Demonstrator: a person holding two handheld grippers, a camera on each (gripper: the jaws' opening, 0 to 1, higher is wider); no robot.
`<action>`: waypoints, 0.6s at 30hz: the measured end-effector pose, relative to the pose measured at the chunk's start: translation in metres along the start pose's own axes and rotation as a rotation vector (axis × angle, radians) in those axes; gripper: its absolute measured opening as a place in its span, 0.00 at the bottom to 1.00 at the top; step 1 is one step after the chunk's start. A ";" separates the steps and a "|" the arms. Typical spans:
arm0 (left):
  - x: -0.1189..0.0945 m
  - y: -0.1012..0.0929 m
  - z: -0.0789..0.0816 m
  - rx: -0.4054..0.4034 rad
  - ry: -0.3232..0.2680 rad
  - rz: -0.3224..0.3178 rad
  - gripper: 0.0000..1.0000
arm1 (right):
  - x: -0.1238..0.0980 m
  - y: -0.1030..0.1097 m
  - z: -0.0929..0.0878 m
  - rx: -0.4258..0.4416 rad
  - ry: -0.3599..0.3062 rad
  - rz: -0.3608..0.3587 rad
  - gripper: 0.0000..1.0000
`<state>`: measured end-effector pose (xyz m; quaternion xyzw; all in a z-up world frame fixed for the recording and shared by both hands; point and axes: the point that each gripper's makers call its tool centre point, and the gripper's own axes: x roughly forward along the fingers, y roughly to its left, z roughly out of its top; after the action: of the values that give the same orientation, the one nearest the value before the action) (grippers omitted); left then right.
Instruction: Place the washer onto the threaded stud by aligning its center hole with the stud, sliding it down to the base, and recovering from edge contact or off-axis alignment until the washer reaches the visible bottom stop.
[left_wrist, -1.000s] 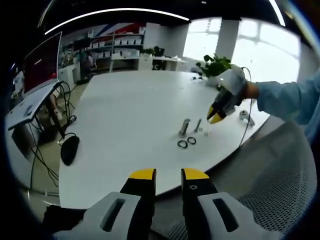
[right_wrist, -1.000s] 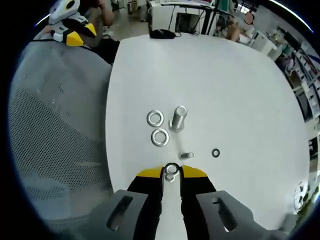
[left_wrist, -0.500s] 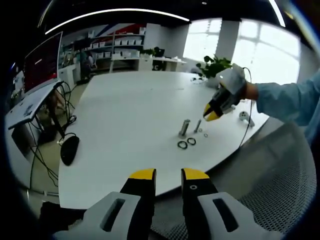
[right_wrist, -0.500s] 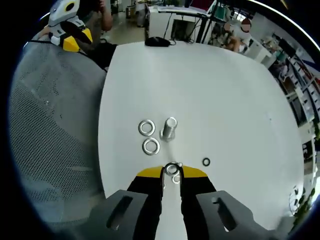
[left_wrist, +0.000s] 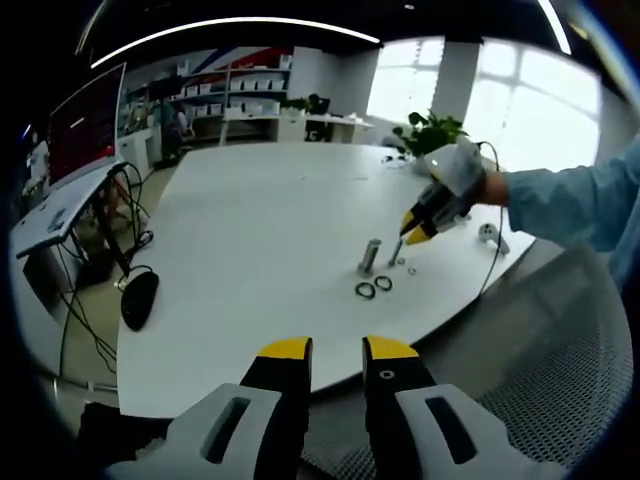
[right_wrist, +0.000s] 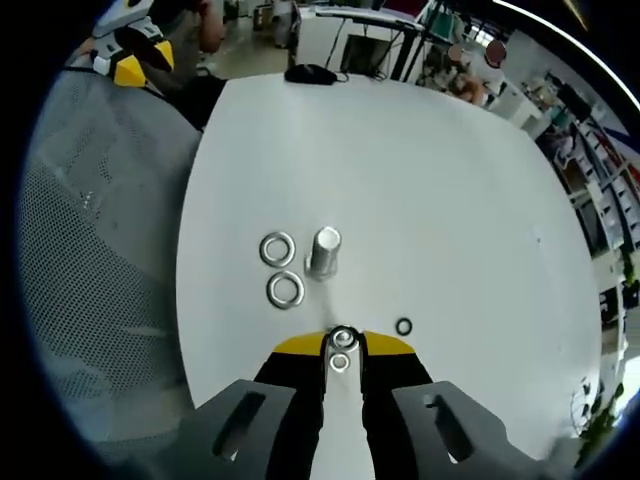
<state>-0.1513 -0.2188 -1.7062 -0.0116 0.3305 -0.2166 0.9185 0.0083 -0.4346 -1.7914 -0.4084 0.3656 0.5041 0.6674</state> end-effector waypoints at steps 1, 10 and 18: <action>0.000 0.000 0.000 0.000 0.000 0.000 0.18 | 0.001 0.000 0.000 -0.001 0.003 0.000 0.14; 0.000 0.000 0.001 -0.003 -0.004 0.000 0.18 | 0.008 0.001 -0.003 -0.005 0.021 0.012 0.14; 0.000 0.000 0.001 -0.004 -0.008 -0.001 0.18 | 0.023 0.001 -0.010 -0.014 0.058 0.029 0.14</action>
<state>-0.1503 -0.2188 -1.7053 -0.0145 0.3275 -0.2164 0.9196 0.0116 -0.4351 -1.8164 -0.4222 0.3874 0.5040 0.6462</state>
